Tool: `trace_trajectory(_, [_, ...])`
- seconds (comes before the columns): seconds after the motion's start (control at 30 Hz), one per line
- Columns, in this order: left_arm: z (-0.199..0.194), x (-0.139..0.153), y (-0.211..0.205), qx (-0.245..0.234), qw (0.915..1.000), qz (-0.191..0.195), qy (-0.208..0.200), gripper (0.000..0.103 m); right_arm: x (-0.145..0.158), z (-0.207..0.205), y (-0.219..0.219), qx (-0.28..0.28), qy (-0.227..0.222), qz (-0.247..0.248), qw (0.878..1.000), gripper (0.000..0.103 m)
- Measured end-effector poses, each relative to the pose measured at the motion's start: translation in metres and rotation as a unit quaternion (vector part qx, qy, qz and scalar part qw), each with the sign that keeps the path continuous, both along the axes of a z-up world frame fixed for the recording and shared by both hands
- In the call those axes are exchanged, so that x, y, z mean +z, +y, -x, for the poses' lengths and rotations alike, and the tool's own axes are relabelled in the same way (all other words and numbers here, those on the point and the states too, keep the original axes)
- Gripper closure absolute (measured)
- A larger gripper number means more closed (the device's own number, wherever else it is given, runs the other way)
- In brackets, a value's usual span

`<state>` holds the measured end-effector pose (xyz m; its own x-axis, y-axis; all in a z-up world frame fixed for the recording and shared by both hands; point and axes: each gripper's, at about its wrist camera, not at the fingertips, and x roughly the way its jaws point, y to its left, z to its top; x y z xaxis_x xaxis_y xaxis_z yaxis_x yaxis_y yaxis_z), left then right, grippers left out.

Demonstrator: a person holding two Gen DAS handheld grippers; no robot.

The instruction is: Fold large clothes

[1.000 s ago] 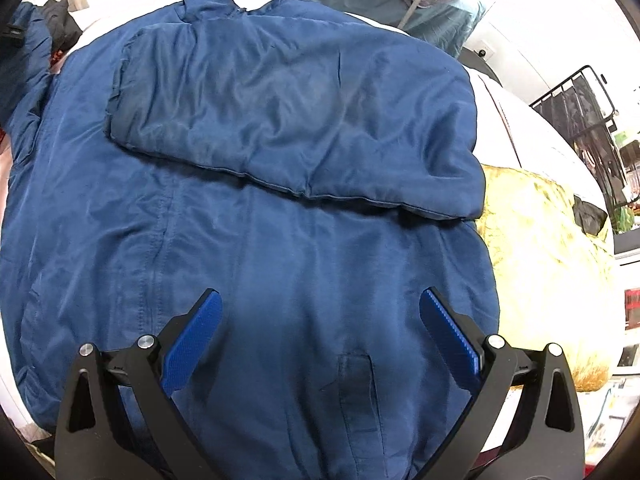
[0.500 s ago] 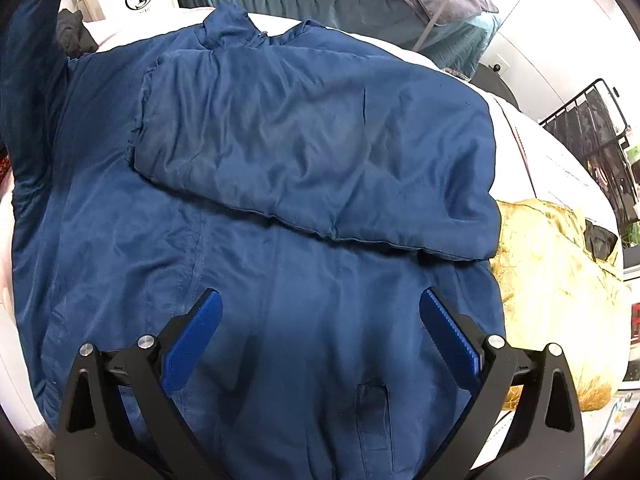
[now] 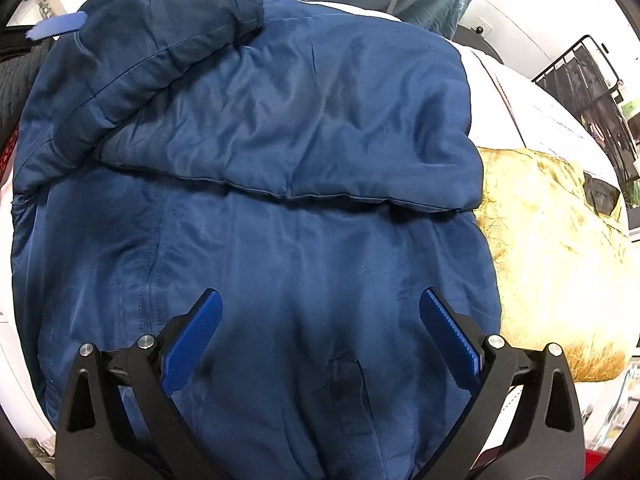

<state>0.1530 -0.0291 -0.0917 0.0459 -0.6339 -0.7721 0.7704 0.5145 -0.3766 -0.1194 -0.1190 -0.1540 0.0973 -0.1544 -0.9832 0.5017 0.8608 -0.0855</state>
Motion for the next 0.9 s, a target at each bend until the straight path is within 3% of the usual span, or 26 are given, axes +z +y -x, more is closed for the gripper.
trace_trajectory(0.13, [0.011, 0.024, 0.019, 0.006, 0.998, -0.007, -0.063, 0.006, -0.002, -0.005, -0.005, 0.006, -0.006, -0.009, 1.0, 0.005])
trace_trajectory(0.27, [0.008, 0.026, 0.056, 0.043, 0.9951, -0.041, -0.079, 0.006, -0.003, -0.026, -0.012, 0.022, -0.018, -0.026, 0.999, 0.005])
trace_trajectory(0.5, [0.0, -0.015, 0.146, 0.156, 0.9843, -0.083, -0.011, 0.007, 0.011, -0.084, -0.038, 0.045, -0.051, -0.038, 0.997, 0.005])
trace_trajectory(0.77, [0.011, -0.056, 0.23, 0.284, 0.9509, -0.113, 0.048, 0.007, 0.015, -0.154, -0.083, 0.034, -0.075, -0.053, 0.995, 0.005])
trace_trajectory(0.9, [0.013, -0.068, 0.247, 0.312, 0.9401, -0.118, 0.069, 0.007, 0.012, -0.194, -0.086, 0.051, -0.081, -0.049, 0.994, 0.006])
